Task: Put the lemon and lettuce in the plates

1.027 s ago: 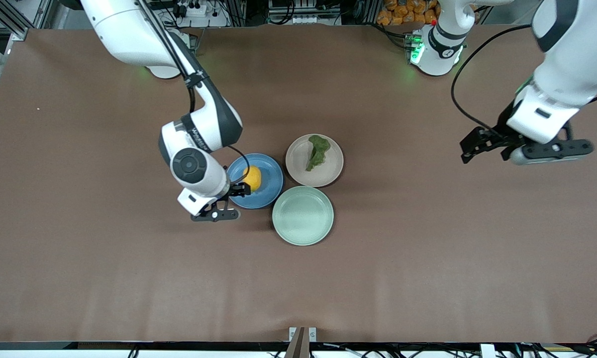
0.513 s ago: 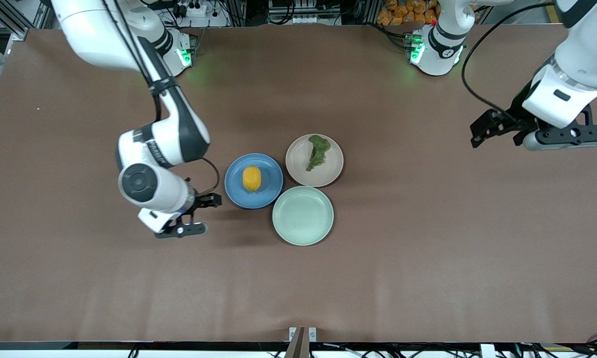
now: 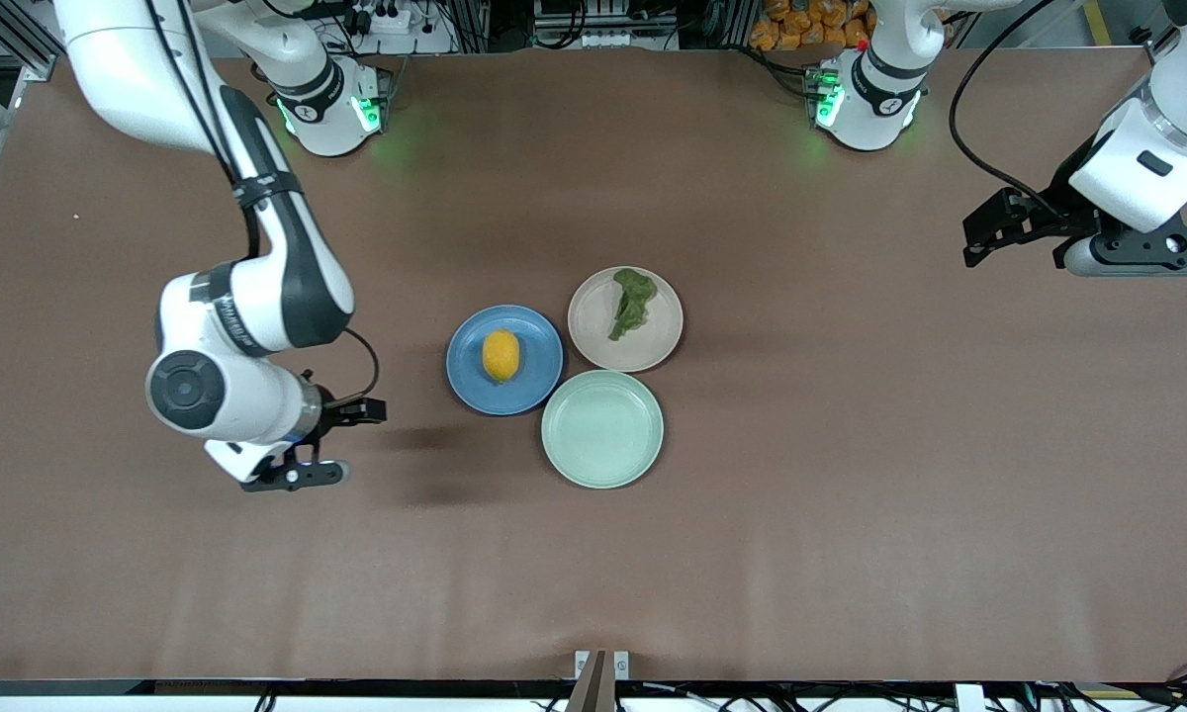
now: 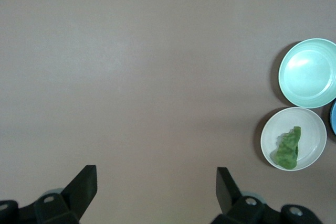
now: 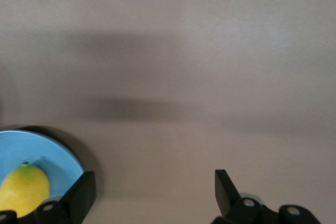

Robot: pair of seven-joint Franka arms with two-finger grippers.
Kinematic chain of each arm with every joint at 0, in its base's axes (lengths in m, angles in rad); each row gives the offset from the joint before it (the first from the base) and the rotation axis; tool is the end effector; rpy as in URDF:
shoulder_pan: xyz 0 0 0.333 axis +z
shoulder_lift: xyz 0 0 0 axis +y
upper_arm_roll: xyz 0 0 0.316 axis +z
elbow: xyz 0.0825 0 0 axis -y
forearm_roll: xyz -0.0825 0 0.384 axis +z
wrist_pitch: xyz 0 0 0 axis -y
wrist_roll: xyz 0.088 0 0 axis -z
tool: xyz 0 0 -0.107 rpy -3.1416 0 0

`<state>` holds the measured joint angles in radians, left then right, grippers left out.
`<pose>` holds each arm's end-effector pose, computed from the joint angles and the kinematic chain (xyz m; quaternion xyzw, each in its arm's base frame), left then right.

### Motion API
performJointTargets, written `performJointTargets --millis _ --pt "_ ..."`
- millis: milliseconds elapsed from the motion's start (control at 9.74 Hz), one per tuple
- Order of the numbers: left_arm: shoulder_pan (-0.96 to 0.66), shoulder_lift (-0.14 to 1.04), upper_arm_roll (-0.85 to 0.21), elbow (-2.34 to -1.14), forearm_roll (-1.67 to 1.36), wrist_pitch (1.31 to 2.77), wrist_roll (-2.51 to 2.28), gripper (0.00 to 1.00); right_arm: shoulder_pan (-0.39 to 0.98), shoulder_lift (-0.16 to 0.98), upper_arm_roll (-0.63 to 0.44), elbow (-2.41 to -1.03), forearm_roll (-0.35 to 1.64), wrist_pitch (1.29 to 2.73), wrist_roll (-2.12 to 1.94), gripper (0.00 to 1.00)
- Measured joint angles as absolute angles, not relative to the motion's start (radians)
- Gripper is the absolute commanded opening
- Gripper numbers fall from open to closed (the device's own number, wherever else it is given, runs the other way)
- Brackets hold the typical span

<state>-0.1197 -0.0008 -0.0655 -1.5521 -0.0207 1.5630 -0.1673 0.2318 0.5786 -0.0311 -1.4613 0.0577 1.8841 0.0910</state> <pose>0.5439 -0.1042 0.6331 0.9999 -0.0091 0.0039 0.0112 0.6766 0.1456 0.3333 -0.9958 -0.0455 0.0794 0.0065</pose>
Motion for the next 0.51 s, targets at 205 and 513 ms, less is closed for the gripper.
performJointTargets --millis 205,513 --pt "-0.120 0.008 -0.065 -1.528 -0.021 1.507 -0.165 1.00 0.200 0.578 -0.032 -1.458 0.057 1.881 0.057 1.00" --pt "-0.117 0.015 -0.063 -1.523 -0.020 1.489 -0.165 1.00 0.163 0.566 -0.049 -1.457 0.055 1.868 0.048 1.00"
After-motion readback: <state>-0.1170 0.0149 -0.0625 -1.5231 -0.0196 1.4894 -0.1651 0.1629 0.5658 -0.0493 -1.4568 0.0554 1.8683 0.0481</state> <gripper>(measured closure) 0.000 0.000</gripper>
